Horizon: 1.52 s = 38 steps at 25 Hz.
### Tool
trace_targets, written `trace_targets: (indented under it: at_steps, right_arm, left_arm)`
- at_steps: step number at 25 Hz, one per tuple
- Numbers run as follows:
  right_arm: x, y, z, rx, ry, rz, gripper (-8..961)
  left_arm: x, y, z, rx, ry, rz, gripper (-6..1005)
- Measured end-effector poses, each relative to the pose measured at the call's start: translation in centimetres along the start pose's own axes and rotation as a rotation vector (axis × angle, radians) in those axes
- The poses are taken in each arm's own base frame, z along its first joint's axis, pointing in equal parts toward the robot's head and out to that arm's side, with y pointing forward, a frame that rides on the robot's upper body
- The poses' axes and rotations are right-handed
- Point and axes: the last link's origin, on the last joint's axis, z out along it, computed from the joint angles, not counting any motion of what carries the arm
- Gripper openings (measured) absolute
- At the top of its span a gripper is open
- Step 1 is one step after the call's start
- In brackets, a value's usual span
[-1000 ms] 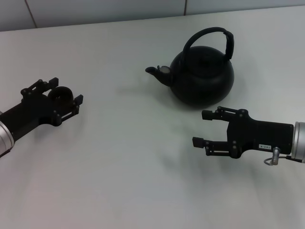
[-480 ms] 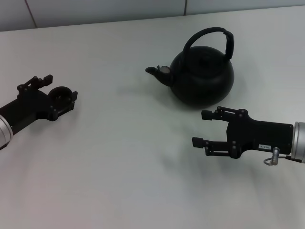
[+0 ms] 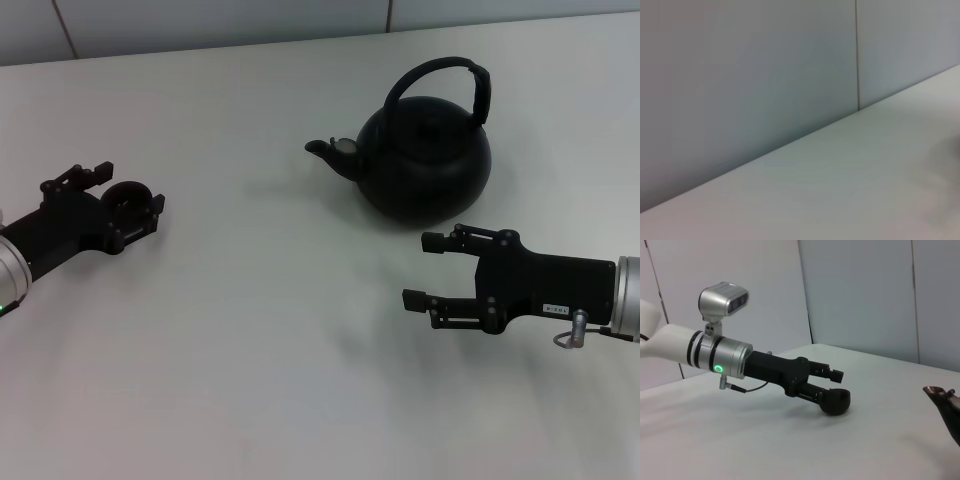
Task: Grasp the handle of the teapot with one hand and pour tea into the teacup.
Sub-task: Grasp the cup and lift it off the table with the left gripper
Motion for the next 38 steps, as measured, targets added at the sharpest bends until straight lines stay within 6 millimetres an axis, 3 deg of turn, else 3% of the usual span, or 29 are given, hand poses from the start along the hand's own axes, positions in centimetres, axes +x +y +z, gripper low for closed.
trace_targets:
  at_steps: [38]
  right_arm:
    - [0.05,0.02,-0.04,0.001,0.001,0.0,824]
  left_arm:
    - [-0.4,-0.34,0.39,0.012,-0.049,0.007,784]
